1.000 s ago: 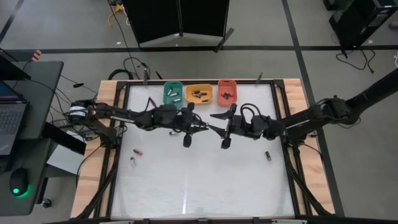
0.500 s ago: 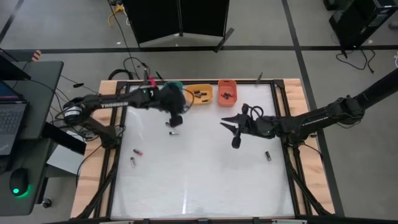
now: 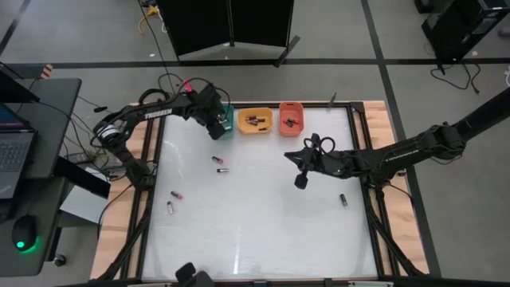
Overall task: Sort batteries
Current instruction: Put the silver battery into the green bin, then put the brown battery into the yellow bin
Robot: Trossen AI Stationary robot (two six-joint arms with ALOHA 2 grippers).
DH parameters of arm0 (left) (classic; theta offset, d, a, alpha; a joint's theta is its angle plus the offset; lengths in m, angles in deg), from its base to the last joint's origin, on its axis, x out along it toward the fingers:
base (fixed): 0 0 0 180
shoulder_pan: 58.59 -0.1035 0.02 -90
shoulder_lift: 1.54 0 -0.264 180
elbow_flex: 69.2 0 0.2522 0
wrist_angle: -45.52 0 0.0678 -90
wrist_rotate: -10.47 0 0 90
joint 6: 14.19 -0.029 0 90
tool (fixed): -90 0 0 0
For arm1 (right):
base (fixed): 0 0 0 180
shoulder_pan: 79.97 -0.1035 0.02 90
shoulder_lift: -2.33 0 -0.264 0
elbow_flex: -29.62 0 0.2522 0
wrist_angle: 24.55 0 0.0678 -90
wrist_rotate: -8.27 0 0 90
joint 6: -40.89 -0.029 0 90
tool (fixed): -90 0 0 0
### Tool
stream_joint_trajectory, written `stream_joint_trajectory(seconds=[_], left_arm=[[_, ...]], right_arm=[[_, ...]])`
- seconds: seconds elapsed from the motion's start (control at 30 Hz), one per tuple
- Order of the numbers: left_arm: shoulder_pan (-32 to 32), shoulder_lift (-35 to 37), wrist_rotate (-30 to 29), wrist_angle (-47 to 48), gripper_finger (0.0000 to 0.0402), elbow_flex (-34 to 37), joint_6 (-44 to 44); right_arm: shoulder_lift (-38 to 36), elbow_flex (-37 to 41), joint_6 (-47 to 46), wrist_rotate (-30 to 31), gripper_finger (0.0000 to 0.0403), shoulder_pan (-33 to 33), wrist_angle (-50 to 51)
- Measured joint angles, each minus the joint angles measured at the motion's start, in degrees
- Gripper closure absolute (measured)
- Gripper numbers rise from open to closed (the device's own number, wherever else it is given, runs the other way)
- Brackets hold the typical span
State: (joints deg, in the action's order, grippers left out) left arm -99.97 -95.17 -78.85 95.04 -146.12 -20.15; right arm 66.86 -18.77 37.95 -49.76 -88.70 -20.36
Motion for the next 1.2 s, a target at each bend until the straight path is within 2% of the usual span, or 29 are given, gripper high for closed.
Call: stream_joint_trajectory(seconds=[0.23, 0.43, 0.57, 0.77, 0.93, 1.0, 1.1, 1.2], left_arm=[[-0.6, -5.9, 0.3, 3.7, 0.0345, -5.7, -1.4], [-0.6, -12.8, 0.5, 8.7, 0.0345, -12.3, -2.4], [-0.5, -16.5, 0.5, 10.2, 0.0345, -15.3, -2.8], [-0.5, -16.8, 0.4, 11.3, 0.0335, -17.1, -3.1], [-0.2, -16.8, 0.4, 14.6, 0.0250, -19.2, -5.1], [0.3, -16.5, 0.2, 15.5, 0.0230, -20.0, -6.1], [1.5, -14.8, -2.0, 14.8, 0.0233, -20.0, -6.5], [3.0, -11.6, -3.8, 15.7, 0.0267, -19.2, -6.5]], right_arm=[[0.0, 0.0, 0.1, 0.0, 0.0396, 0.3, 0.3], [0.0, 0.0, 0.1, 0.0, 0.0374, 0.3, 0.4], [0.0, 0.0, 0.4, 0.0, 0.0376, 0.3, 0.4], [0.0, 0.0, 0.5, 0.0, 0.0389, 0.3, 0.5], [0.0, 0.0, -1.4, 1.5, 0.0361, 0.3, 0.5], [0.0, 0.0, -1.4, 1.6, 0.0344, 0.3, 0.5], [0.0, 0.0, -1.4, 1.6, 0.0321, 0.3, 0.6], [0.0, 0.0, -1.4, 1.6, 0.0307, 0.2, 1.6]])
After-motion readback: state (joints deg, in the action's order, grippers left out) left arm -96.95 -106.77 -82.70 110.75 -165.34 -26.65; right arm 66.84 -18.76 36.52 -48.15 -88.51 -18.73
